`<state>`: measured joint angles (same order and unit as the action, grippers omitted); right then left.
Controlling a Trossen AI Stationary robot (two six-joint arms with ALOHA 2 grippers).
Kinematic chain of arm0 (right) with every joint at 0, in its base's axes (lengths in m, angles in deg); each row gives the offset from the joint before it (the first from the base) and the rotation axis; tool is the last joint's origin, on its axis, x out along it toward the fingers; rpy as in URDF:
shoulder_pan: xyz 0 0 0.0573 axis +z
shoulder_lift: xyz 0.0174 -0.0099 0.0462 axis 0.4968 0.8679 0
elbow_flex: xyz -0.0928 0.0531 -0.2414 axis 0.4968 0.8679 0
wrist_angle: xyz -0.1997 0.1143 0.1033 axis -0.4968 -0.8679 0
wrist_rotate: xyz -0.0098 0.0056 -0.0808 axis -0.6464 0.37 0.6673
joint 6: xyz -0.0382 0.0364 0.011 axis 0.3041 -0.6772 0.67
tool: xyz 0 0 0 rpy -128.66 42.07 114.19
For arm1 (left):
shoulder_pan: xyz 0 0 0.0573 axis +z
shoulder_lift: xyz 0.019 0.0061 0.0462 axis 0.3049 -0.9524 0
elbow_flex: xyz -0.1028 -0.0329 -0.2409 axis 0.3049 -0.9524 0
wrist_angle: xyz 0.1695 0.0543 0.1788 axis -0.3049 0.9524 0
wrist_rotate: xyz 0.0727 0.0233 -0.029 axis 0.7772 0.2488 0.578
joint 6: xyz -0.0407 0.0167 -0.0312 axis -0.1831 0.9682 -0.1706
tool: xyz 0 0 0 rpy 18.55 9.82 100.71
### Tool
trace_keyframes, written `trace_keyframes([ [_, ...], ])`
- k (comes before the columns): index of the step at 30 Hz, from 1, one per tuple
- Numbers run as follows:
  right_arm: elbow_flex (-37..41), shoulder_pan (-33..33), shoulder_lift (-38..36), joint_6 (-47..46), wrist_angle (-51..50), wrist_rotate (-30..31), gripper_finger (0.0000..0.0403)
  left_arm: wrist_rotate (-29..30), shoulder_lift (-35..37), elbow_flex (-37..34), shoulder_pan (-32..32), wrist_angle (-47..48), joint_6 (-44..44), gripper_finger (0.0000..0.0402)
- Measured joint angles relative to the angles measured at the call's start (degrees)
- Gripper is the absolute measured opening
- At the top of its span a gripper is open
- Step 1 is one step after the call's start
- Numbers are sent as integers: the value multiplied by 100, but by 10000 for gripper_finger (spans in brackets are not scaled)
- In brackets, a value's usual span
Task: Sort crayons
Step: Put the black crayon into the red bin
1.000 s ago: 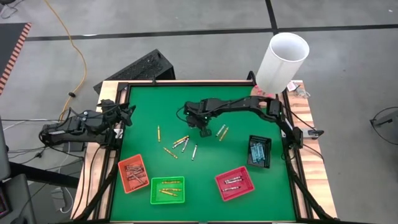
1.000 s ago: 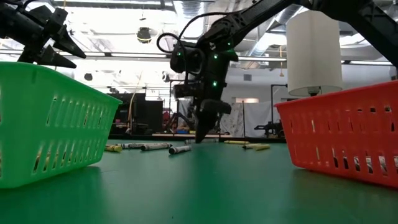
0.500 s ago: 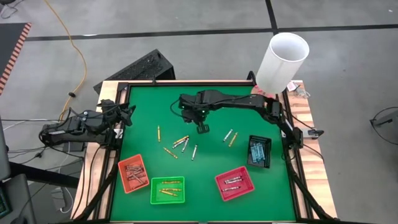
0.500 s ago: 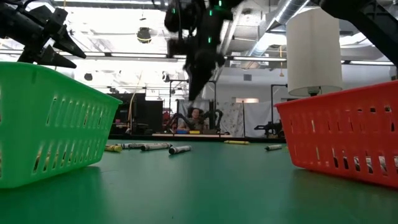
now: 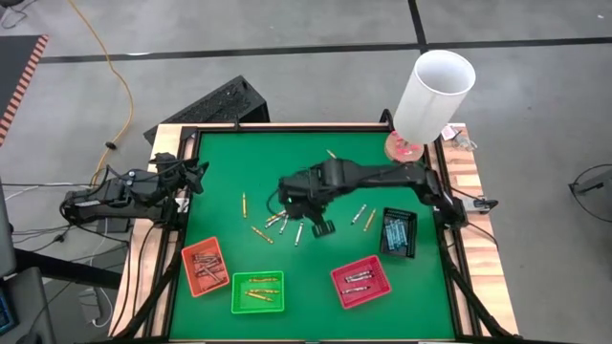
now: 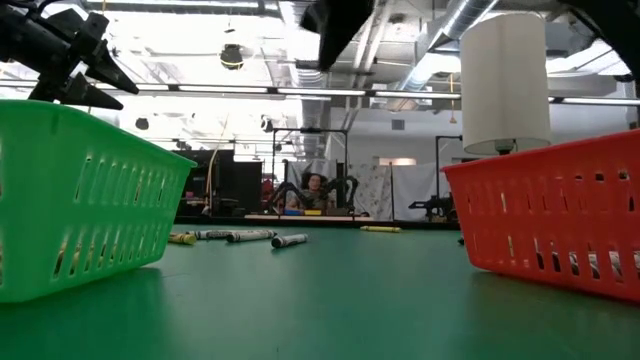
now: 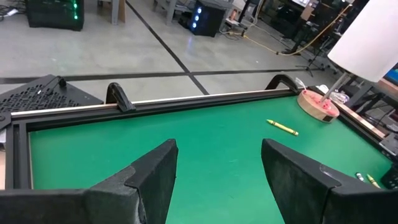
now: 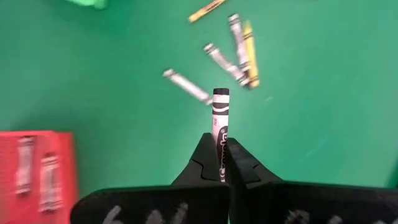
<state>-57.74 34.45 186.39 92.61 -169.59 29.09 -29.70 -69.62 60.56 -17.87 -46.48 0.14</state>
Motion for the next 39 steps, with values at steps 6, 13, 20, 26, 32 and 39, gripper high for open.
trace_keyframes([
  [6, 0, 735, -37, -1129, -616, 17, 0, 0, 2, 0, 0, 1, 0, 223],
  [13, 0, 1663, -37, -2391, -644, 20, 0, -2, 2, 0, 0, 0, 0, 223],
  [20, 0, 2400, -37, -3678, -648, 62, 0, -2, 2, 0, 0, 1, 0, 223],
  [26, 0, 2799, -37, -4445, -648, 427, 0, -2, 2, 0, 0, 1, 0, 223],
  [32, 616, 2992, -134, -4682, -647, 464, 0, 8, 2, 0, 0, 1, 0, 223],
  [39, 2636, 3065, -887, -4994, -534, 422, 0, 13, 2, 0, 0, -1, 0, 223],
])
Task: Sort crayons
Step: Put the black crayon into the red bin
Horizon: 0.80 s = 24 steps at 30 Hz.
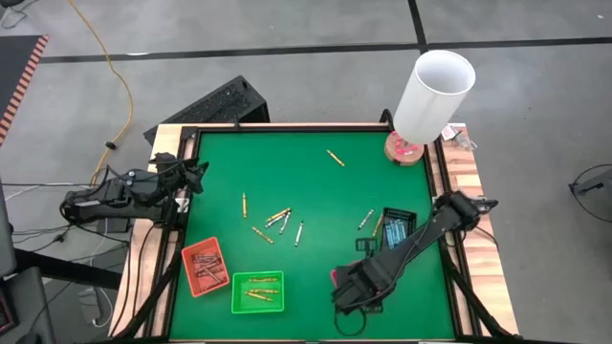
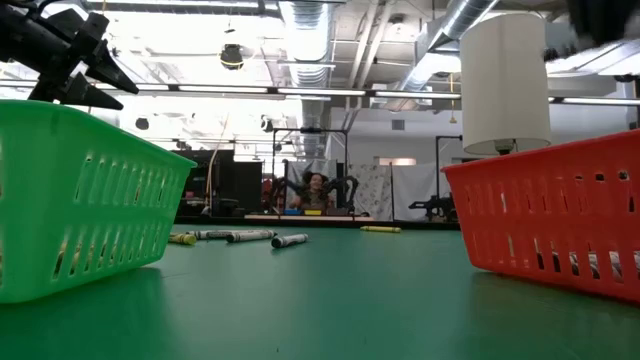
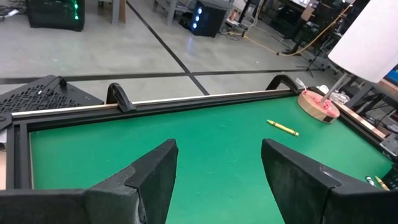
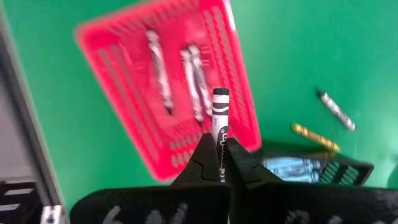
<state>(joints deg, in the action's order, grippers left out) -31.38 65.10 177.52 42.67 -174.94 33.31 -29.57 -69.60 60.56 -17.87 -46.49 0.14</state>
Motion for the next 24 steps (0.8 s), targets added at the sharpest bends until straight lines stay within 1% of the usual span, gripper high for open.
trace_keyframes([
  [2, 567, 8, -342, -51, 334, -2, 0, 4, 0, 0, 0, 1, 0, 223],
  [7, 1796, 109, -1154, 167, 1835, 7, 0, 48, 0, 0, 0, 2, 0, 223],
  [11, 2497, 96, -1334, 518, 2452, -111, 0, 107, 0, 0, 0, 0, -21, 223],
  [17, 2746, -63, -1095, 1477, 2728, -319, 0, 106, 0, 0, 0, 6, -78, 223],
  [24, 2812, -251, -895, 1998, 3077, -452, 0, 116, 0, 0, 0, 20, -85, 223],
])
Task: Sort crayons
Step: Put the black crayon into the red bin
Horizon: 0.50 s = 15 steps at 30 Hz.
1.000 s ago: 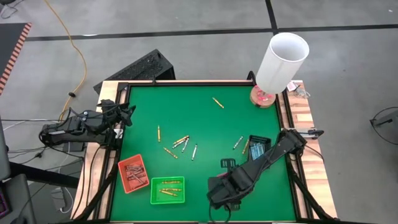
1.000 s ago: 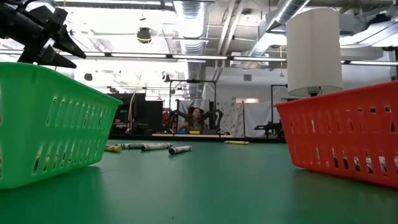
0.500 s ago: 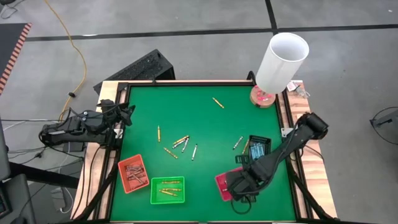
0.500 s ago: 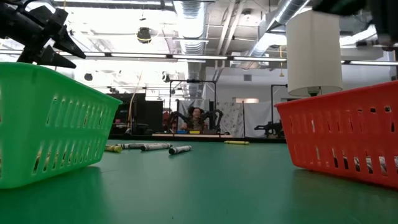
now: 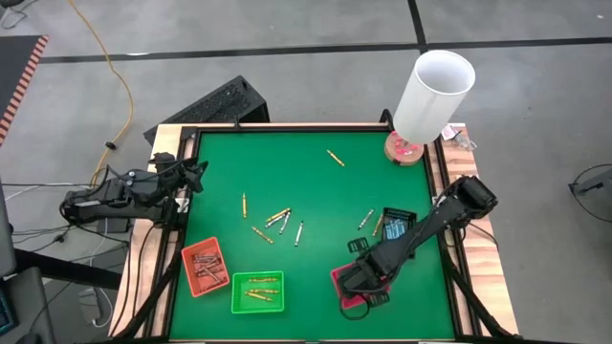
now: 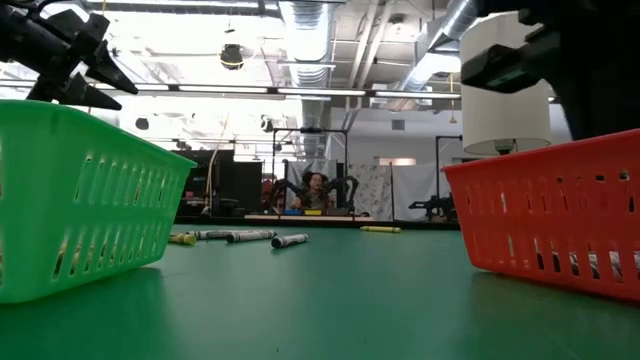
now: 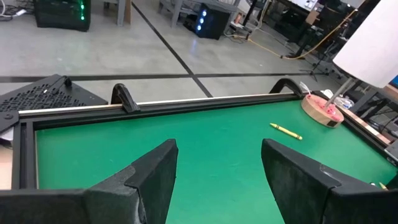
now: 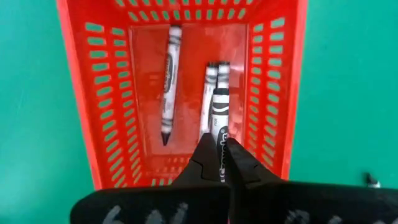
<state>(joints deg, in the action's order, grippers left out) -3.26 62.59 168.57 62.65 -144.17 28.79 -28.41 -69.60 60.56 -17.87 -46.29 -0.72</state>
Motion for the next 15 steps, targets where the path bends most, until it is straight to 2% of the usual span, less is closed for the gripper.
trace_keyframes([
  [6, 239, -65, 0, 27, 259, -3, 0, 0, 0, 0, 0, 28, -1, 223],
  [15, 564, -125, 1, 272, 1244, -16, 0, 0, 0, 0, 0, 28, 0, 223],
])
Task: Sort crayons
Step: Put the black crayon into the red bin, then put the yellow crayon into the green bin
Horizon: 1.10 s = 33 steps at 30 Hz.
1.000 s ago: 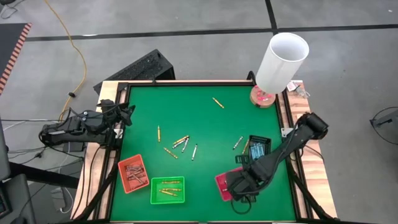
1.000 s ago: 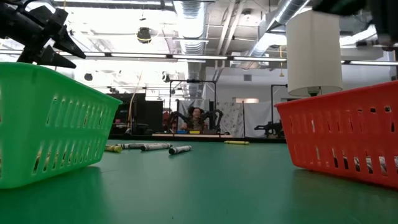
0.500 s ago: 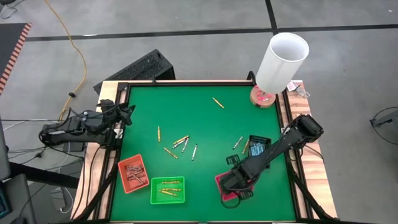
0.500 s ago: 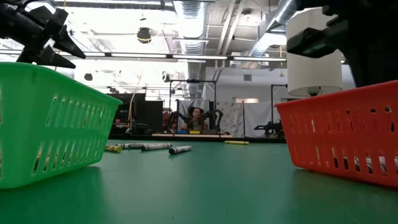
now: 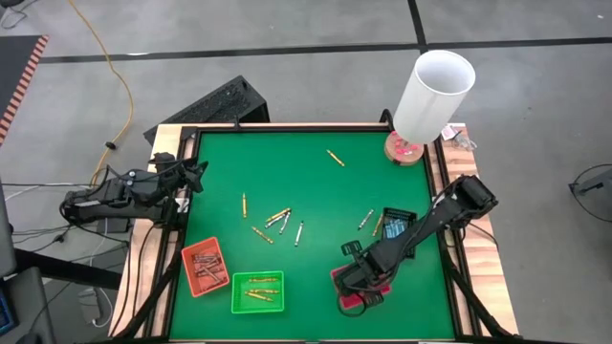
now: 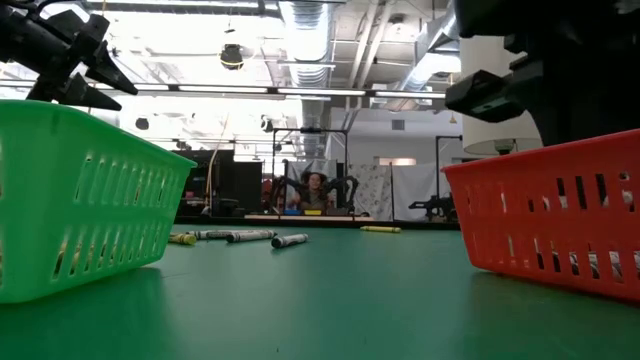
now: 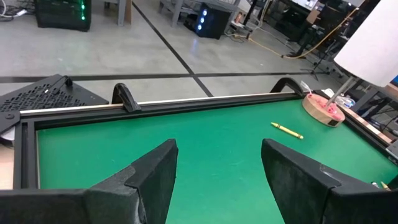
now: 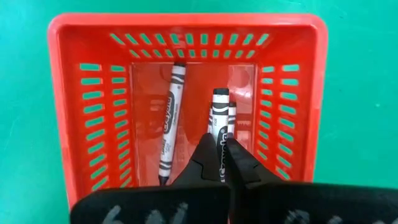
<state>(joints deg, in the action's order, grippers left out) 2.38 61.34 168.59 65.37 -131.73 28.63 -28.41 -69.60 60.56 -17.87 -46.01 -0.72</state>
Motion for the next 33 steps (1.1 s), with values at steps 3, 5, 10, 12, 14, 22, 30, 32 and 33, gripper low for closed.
trace_keyframes([
  [3, 0, -26, -1, -2, -39, 0, 0, 0, 0, 0, 0, 0, 0, 223],
  [5, 0, -29, -1, -2, -44, 0, 1, 0, 0, 0, 0, 0, 0, 223],
  [10, 0, -26, -1, -150, 1, -2, 18, 0, 0, 0, 0, 0, 0, 223],
  [12, 0, -26, -1, -153, -7, -22, 28, 0, 0, 0, 0, 0, 0, 223],
  [14, 0, -26, -1, -155, -16, -26, 38, 2, 0, 0, 0, 0, 0, 223],
  [22, 0, -26, -1, -325, -45, -40, 56, 0, 0, 0, 0, 0, 0, 223],
  [30, -319, -96, -249, -459, -318, -52, 57, 1, 0, 0, 0, -1, 0, 223],
  [32, -452, -180, -429, -470, -514, -55, 57, 0, 0, 0, 0, 0, 0, 223],
  [33, -520, -229, -529, -468, -594, -54, 57, 2, 0, 0, 0, -2, 0, 223],
])
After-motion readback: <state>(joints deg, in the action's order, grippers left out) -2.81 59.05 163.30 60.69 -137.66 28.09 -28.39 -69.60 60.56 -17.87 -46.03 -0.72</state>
